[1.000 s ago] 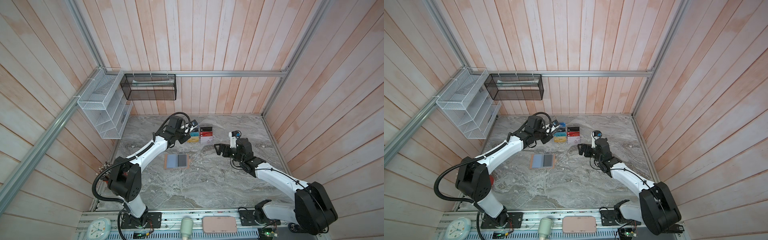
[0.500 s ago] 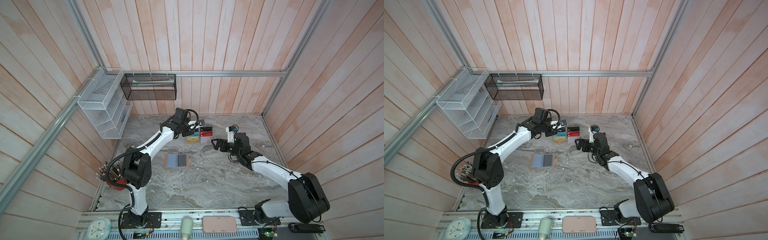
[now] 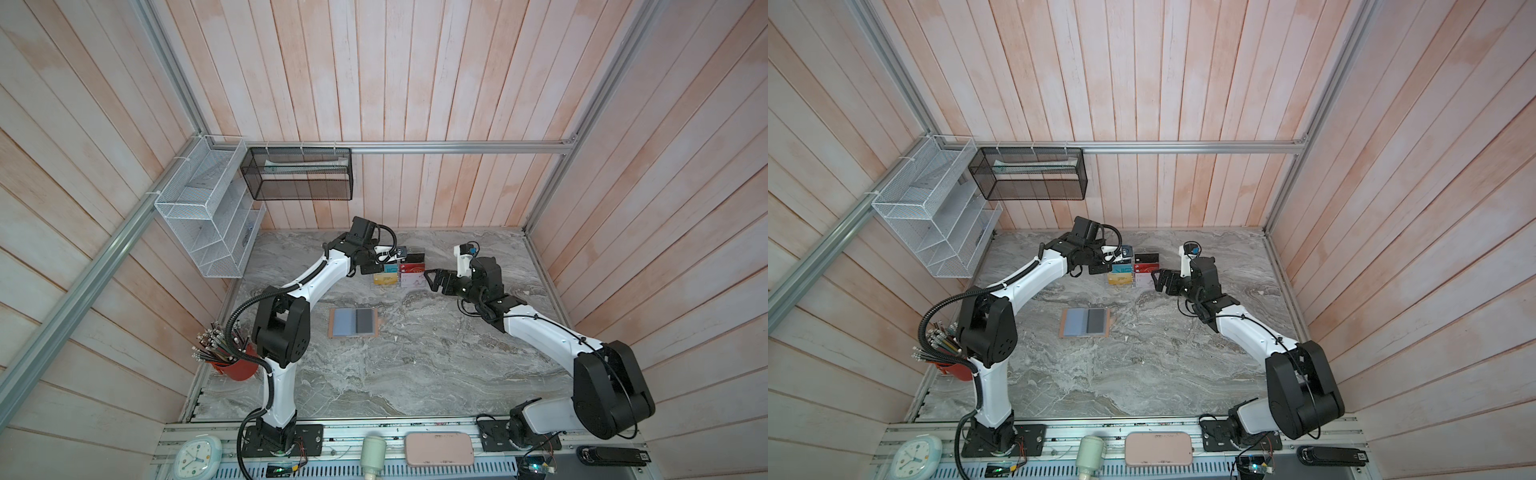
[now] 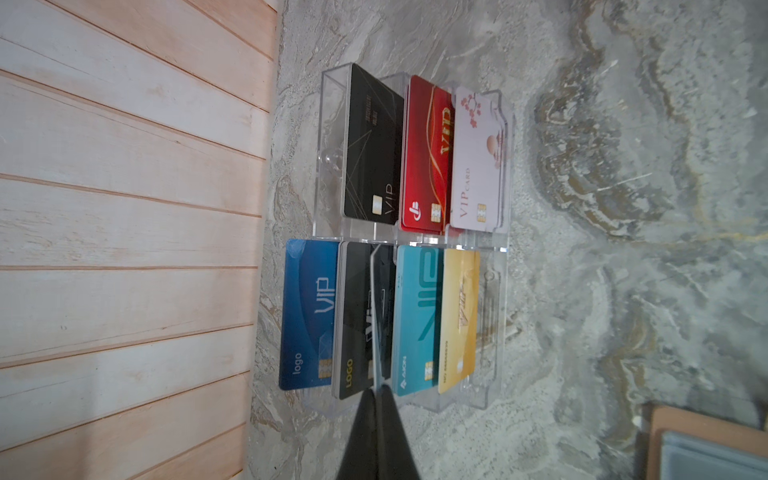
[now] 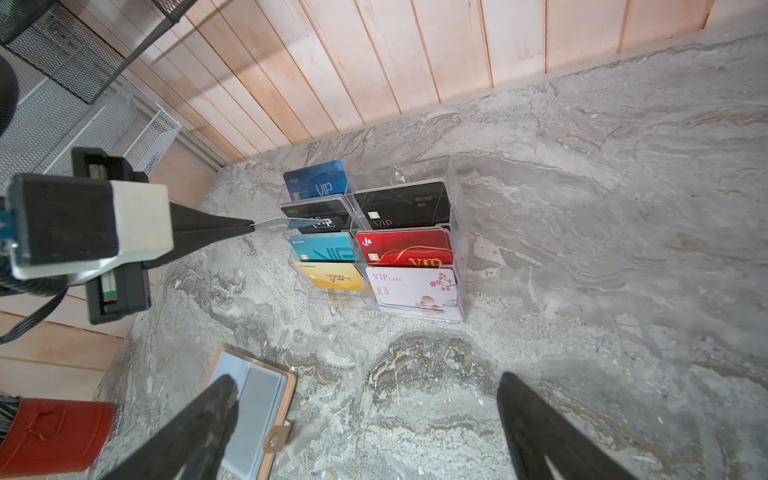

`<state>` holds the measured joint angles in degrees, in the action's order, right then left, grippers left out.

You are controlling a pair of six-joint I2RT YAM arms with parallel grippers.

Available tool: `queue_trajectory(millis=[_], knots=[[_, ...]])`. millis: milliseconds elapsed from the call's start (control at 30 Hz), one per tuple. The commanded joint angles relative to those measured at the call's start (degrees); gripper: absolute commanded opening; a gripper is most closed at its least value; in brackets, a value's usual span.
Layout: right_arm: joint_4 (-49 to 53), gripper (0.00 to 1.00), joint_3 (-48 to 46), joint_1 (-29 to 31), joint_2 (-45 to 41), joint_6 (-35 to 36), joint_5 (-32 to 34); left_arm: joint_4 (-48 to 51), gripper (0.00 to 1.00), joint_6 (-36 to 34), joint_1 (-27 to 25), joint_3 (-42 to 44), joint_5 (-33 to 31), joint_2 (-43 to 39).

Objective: Take the credit cards out of the card holder

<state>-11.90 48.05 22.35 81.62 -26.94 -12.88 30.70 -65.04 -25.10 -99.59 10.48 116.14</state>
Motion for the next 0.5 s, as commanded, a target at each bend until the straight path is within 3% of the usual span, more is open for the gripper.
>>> queue_trajectory(millis=[0, 467], knots=[[0.16, 0.98, 1.45, -0.44, 0.96, 0.53, -1.40, 0.61, 0.00, -2.67, 0.84, -1.64, 1.47, 1.19], [-0.67, 0.98, 1.51, -0.62, 2.02, 0.22, -2.28, 0.97, 0.00, -4.79, 0.85, -5.39, 2.36, 5.22]])
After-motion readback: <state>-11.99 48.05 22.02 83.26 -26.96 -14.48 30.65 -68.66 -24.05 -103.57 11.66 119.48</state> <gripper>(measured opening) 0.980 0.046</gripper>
